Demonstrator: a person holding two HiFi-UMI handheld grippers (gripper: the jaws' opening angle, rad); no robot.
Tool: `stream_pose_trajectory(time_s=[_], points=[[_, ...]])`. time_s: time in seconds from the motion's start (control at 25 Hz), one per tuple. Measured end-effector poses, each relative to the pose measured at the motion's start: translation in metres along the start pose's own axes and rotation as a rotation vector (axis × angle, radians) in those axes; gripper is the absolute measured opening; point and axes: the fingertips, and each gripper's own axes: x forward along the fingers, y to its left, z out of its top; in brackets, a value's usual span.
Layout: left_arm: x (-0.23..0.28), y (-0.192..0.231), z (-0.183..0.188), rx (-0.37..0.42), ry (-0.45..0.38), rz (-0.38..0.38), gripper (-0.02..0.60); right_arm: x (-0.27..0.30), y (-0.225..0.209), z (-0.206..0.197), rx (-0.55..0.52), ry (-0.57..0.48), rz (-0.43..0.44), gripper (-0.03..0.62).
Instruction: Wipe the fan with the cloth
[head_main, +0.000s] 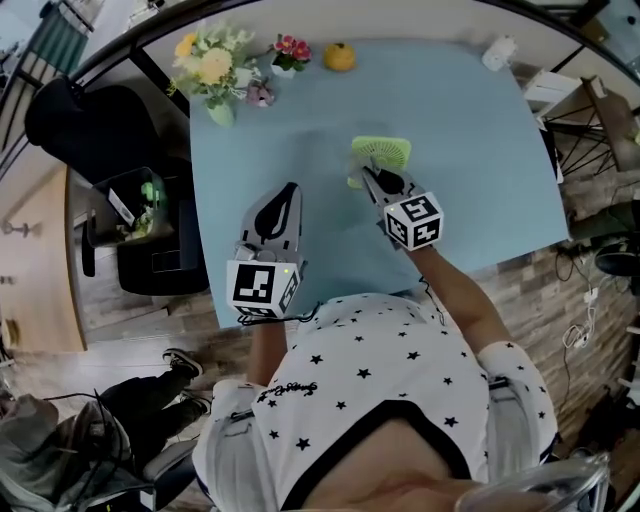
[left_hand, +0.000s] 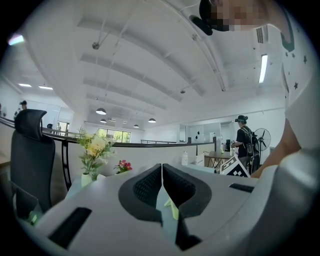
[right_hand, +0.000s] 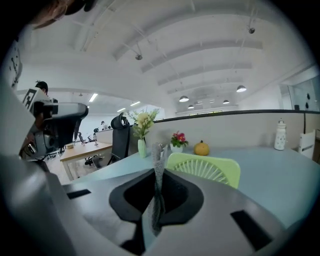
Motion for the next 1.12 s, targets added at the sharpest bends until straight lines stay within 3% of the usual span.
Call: stream_pose_trajectory(time_s=[0.36,0.84,1.12], points=[[-0.004,0.010,-0.003,0.000,0.011,0.027,0.032,0.022,0.004,-0.035,-0.060,0.115,-0.008,0.017],[-0.008,-0.004,-0.006,-0.004,0.019,-0.005,0.032,-0.007,-0.040,-0.032,-0.002,0.077,-0.137,0.017],[-0.005,-0.018,-0.001,0.037,0.022,-0.040,0.032,-0.035,-0.074,-0.035,0.069,0.046,-0.244,0.017]])
